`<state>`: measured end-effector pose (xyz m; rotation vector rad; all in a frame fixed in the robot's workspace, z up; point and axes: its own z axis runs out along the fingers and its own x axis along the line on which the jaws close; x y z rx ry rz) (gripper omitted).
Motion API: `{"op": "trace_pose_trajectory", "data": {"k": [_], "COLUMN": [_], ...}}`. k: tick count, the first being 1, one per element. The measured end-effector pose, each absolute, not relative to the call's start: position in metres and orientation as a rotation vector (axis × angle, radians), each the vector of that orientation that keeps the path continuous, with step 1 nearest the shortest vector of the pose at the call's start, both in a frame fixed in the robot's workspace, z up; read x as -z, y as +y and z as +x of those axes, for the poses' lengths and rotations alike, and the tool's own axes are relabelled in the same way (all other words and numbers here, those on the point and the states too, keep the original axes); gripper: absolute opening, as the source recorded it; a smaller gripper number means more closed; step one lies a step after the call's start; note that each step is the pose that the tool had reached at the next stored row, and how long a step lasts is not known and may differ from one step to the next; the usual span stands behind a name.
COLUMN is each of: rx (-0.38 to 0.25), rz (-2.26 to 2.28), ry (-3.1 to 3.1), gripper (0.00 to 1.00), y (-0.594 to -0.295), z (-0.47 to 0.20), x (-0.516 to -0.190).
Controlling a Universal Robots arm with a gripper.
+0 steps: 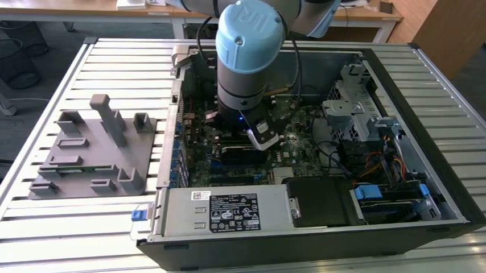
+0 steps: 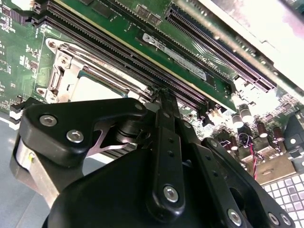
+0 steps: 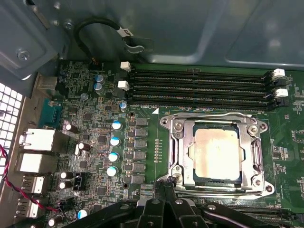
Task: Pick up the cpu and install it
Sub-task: 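Install the second cpu locking lever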
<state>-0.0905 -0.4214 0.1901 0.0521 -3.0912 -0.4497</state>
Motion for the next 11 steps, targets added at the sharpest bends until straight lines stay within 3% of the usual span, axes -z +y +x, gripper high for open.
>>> {"op": "trace_pose_trajectory", "data": {"k": [11], "rx": [0.45], "rz": [0.052], "ry": [-3.091], "gripper": [0.11], "y": [-0.4176], "z": [-0.0915], "x": [-0.1895]}}
